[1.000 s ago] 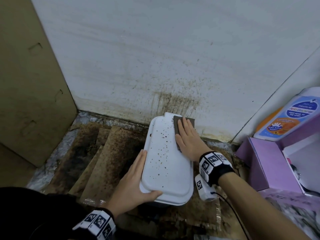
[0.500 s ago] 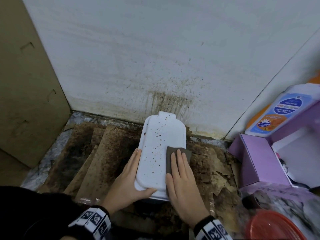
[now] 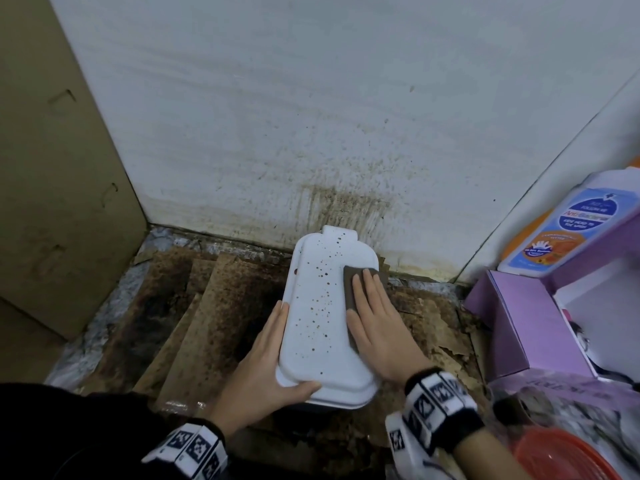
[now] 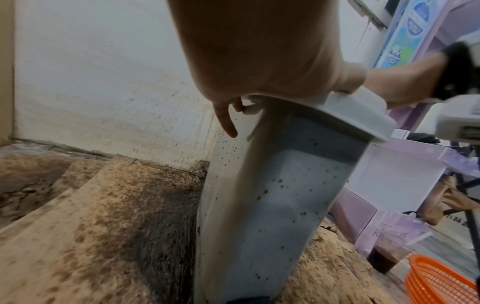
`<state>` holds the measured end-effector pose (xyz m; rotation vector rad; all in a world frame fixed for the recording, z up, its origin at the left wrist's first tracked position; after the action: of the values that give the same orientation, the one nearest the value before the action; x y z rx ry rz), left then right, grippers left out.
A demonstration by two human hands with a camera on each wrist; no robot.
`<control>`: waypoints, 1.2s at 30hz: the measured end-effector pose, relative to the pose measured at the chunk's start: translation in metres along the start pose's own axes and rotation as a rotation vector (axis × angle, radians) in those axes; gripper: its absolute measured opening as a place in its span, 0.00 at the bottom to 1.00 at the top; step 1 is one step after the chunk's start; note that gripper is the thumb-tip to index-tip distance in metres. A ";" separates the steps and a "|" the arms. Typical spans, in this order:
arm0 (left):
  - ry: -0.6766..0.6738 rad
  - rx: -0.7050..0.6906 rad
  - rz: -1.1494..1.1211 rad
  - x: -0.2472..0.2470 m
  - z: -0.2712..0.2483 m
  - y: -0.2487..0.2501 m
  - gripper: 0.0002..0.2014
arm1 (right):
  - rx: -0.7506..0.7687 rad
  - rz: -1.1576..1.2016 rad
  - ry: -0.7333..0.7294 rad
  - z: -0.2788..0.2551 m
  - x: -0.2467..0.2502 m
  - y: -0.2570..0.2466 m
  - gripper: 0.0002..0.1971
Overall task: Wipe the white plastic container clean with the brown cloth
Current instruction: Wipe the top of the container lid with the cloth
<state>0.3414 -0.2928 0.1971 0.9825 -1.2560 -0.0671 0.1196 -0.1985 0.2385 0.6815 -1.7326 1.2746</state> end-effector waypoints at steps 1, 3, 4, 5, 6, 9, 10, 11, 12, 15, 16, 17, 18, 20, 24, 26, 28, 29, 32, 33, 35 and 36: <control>-0.006 0.001 -0.001 0.001 0.000 0.000 0.64 | -0.008 -0.012 -0.012 0.015 0.005 0.005 0.35; -0.014 0.005 0.001 0.002 0.000 0.002 0.63 | -0.037 0.002 -0.046 0.041 0.018 0.010 0.33; -0.015 0.007 0.003 0.002 0.001 0.003 0.63 | -0.053 0.014 -0.058 0.054 0.023 0.014 0.33; -0.015 0.009 0.005 0.003 0.001 0.004 0.63 | -0.062 0.011 -0.062 0.065 0.026 0.019 0.33; -0.016 0.007 0.006 0.003 0.002 0.004 0.63 | -0.074 0.005 -0.055 0.074 0.028 0.022 0.33; -0.009 -0.009 0.026 0.005 0.003 0.002 0.63 | -0.094 -0.023 -0.042 0.084 0.028 0.027 0.36; -0.004 -0.017 0.038 0.005 0.004 0.001 0.63 | -0.095 -0.036 -0.040 0.082 0.027 0.026 0.34; -0.001 -0.020 0.048 0.004 0.003 0.001 0.64 | -0.086 -0.036 -0.041 0.077 0.028 0.022 0.33; 0.000 -0.020 0.055 0.003 0.003 0.000 0.64 | -0.077 -0.018 -0.051 0.071 0.027 0.019 0.32; 0.008 -0.024 0.061 0.003 0.001 0.001 0.64 | -0.065 0.002 -0.048 0.050 0.017 0.012 0.34; 0.014 -0.024 0.057 0.003 0.001 0.001 0.64 | -0.056 -0.012 -0.028 0.041 0.012 0.010 0.35; 0.018 -0.023 0.052 0.003 0.001 0.001 0.64 | -0.048 -0.021 -0.014 0.030 0.006 0.008 0.36; 0.020 -0.022 0.047 0.003 0.001 0.001 0.64 | -0.053 0.007 0.004 0.017 0.002 0.004 0.35; 0.024 -0.022 0.036 0.002 0.000 0.001 0.64 | -0.041 0.060 0.032 -0.015 -0.006 -0.010 0.33; 0.028 -0.018 0.011 0.000 -0.001 0.001 0.63 | -0.007 0.047 0.102 -0.068 -0.026 -0.033 0.33; 0.022 -0.015 0.011 -0.001 -0.002 0.001 0.63 | -0.045 0.096 0.115 -0.079 -0.033 -0.037 0.32; 0.021 -0.014 0.009 -0.001 -0.001 0.000 0.63 | -0.047 0.099 0.123 -0.082 -0.035 -0.039 0.32; 0.020 -0.015 0.005 -0.001 -0.001 0.000 0.63 | -0.043 0.081 0.115 -0.081 -0.034 -0.039 0.32; 0.017 -0.018 -0.005 -0.002 0.000 0.000 0.62 | -0.033 0.065 0.073 -0.072 -0.028 -0.034 0.33; 0.019 -0.018 -0.010 -0.002 0.000 0.000 0.62 | -0.032 0.079 0.060 -0.066 -0.025 -0.032 0.33; 0.020 -0.018 -0.021 -0.002 0.000 0.000 0.62 | -0.041 0.131 0.034 -0.051 -0.018 -0.026 0.32; 0.020 -0.018 -0.022 -0.002 0.000 0.000 0.62 | -0.053 0.161 0.014 -0.042 -0.014 -0.022 0.32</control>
<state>0.3408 -0.2919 0.1952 0.9796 -1.2240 -0.0854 0.1575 -0.1674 0.2416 0.5097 -1.8328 1.3329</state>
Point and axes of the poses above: each hand's wrist, its own z-axis towards the middle knuckle, its own x-axis out of the back of the hand, y = z × x, the point moved 2 cm from there along z, towards the middle knuckle, and after that the axes turned 15 degrees about z, right-handed, at the moved point
